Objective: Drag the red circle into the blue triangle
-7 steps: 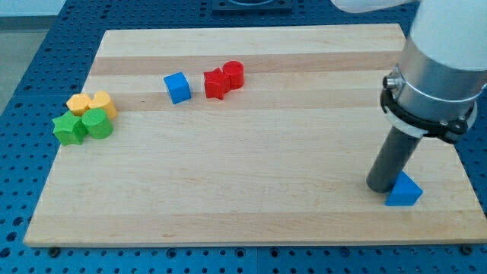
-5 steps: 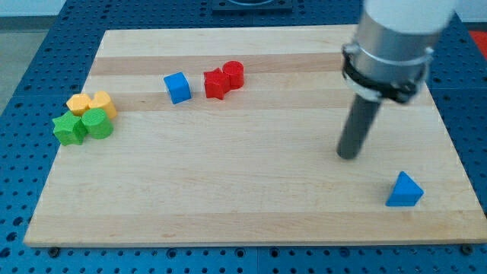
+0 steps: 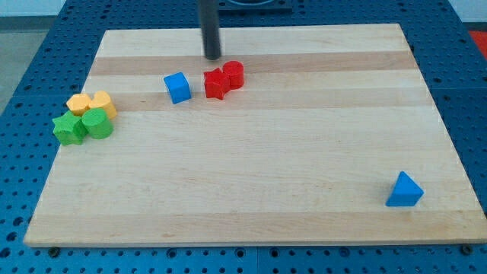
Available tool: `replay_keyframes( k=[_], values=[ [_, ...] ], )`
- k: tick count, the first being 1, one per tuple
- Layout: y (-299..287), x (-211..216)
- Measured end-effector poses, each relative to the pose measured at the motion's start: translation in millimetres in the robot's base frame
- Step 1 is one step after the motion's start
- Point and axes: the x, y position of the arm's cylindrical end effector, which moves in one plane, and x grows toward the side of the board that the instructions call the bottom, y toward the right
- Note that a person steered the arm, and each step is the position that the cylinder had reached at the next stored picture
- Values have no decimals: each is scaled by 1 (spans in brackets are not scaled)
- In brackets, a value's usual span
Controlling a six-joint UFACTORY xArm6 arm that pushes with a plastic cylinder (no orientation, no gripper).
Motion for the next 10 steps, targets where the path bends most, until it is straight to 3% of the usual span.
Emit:
replay_keyframes(
  k=[1, 2, 5, 6, 7, 8, 9, 10],
  values=[
    [-2, 20],
    [36, 49],
    [202, 139],
    [213, 148],
    [171, 147],
    [141, 120],
    [161, 84],
    [227, 89]
  ],
)
